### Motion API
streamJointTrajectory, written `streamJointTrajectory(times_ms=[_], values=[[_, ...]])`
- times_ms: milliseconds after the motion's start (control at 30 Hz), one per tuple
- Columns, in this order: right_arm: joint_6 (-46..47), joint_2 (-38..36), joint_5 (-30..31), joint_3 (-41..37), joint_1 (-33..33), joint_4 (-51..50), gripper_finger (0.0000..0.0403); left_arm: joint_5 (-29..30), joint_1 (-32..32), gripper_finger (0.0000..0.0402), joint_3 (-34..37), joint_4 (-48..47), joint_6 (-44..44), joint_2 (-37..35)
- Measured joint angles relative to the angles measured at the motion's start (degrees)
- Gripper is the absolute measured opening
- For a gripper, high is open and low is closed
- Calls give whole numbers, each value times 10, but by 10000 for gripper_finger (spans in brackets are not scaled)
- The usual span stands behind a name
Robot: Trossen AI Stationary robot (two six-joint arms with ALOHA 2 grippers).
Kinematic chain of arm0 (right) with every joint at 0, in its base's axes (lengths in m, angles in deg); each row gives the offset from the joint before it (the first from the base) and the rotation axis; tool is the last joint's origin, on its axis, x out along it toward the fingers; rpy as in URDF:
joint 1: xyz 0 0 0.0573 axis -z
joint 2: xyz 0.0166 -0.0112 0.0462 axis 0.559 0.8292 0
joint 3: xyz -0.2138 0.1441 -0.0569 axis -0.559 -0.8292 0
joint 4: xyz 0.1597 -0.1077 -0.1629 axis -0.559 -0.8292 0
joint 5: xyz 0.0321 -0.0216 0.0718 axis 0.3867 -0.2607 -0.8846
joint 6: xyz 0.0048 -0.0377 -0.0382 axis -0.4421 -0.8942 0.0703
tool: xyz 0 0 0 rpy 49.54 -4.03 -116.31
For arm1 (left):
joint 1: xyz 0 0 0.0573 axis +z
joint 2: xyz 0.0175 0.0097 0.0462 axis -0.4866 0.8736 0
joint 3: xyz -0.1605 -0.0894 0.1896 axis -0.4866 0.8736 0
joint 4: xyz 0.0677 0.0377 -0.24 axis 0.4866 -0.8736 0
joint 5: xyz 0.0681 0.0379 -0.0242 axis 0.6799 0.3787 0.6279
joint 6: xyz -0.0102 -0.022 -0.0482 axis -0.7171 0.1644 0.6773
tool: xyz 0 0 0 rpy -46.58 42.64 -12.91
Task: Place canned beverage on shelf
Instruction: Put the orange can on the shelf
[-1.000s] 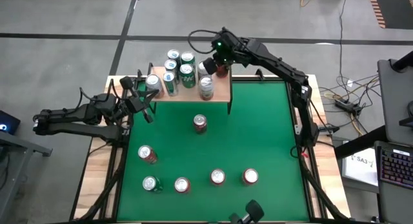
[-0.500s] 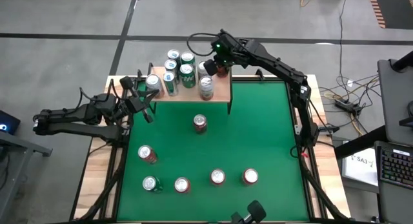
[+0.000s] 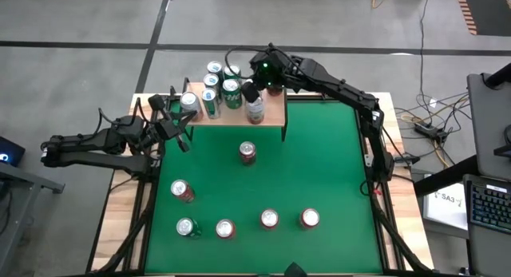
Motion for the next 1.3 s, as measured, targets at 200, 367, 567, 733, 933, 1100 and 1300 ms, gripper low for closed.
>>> streamJointTrajectory(times_ms=[200, 367, 567, 733, 933, 1100, 1300], values=[[-4, 0, 1, -24, -4, 12, 9, 0, 0, 0, 0, 0, 0, 0], [-9, 2, 1, -56, -4, 37, 9, 0, 0, 0, 0, 0, 0, 0], [-9, 1, 1, -61, -2, 38, 9, 0, 0, 0, 0, -2, 0, 0], [-9, 9, 26, -61, 0, 39, 9, 0, 0, 0, 0, -2, 0, 0], [-9, 12, 43, -60, 2, 39, 9, 0, 0, 0, 0, -5, 0, 0], [-9, 13, 58, -60, 4, 36, 9, 1, 0, 0, 0, -5, 0, 0], [-8, 13, 66, -60, 10, 33, 9, 1, 0, 0, 0, -5, 0, 0]])
